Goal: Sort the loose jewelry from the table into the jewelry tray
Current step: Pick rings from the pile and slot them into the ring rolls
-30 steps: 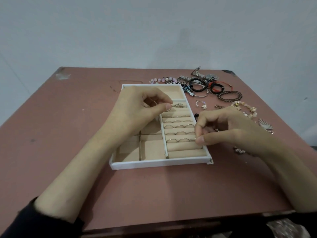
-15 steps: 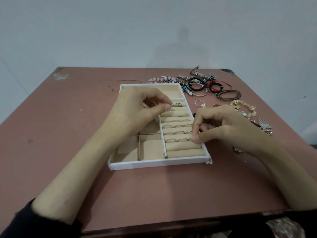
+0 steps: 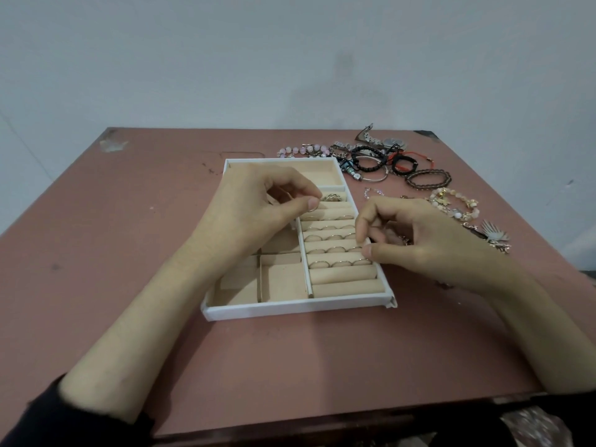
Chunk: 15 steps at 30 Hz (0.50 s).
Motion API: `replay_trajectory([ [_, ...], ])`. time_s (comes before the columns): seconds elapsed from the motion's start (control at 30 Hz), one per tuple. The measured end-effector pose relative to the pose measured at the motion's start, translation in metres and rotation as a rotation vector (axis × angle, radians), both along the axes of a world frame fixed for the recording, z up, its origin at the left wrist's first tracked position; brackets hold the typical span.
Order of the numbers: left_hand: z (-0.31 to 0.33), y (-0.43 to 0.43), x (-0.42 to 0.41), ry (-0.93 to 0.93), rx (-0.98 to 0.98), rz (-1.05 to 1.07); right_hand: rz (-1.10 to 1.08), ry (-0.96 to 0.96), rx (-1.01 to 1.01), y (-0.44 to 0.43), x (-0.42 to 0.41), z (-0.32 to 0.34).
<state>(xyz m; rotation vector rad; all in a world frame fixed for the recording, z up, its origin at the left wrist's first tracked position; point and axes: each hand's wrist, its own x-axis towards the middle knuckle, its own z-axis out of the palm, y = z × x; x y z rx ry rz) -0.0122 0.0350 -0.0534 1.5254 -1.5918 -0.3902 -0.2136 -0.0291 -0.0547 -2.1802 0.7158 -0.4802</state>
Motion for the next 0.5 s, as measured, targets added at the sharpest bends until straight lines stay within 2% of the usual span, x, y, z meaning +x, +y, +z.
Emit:
replay_trajectory([
  [0.27, -0.001, 0.001, -0.002, 0.029, 0.018, 0.011, 0.001, -0.004, -0.006, -0.001, 0.001, -0.003],
  [0.5, 0.007, 0.011, -0.017, 0.074, 0.074, -0.03, -0.122, -0.21, -0.02, -0.004, 0.004, -0.006],
])
